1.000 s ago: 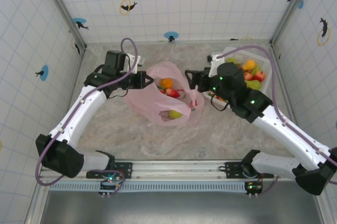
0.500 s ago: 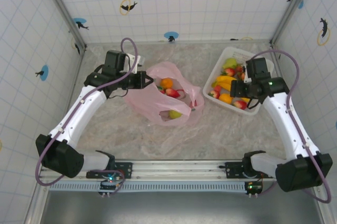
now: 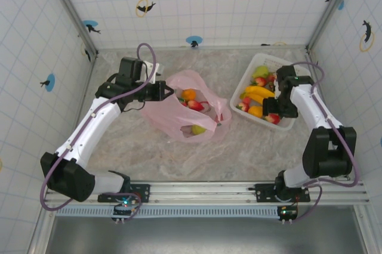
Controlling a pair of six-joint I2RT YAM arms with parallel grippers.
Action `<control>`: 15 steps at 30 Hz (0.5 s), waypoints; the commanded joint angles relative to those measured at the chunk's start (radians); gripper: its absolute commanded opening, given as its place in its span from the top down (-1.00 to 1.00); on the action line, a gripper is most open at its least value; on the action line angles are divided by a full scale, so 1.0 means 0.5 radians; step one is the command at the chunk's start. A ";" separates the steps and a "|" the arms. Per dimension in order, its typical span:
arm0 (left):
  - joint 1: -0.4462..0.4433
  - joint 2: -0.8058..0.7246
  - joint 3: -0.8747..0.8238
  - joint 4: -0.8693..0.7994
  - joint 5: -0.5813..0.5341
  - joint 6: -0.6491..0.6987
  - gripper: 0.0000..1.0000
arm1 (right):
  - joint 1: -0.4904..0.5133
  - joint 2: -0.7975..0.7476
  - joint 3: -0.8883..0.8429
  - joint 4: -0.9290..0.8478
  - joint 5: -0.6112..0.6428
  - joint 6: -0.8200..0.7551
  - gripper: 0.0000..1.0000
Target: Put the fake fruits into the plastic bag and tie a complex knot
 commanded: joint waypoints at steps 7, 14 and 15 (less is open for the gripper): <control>0.017 -0.032 -0.023 0.007 -0.024 -0.013 1.00 | -0.081 -0.027 -0.174 0.316 -0.166 0.333 -1.00; 0.015 -0.043 -0.017 0.013 -0.032 -0.016 1.00 | -0.082 0.101 -0.083 0.101 -0.049 0.552 -0.90; 0.015 -0.043 -0.017 0.013 -0.032 -0.012 1.00 | -0.079 0.128 -0.069 0.080 -0.039 0.560 -0.86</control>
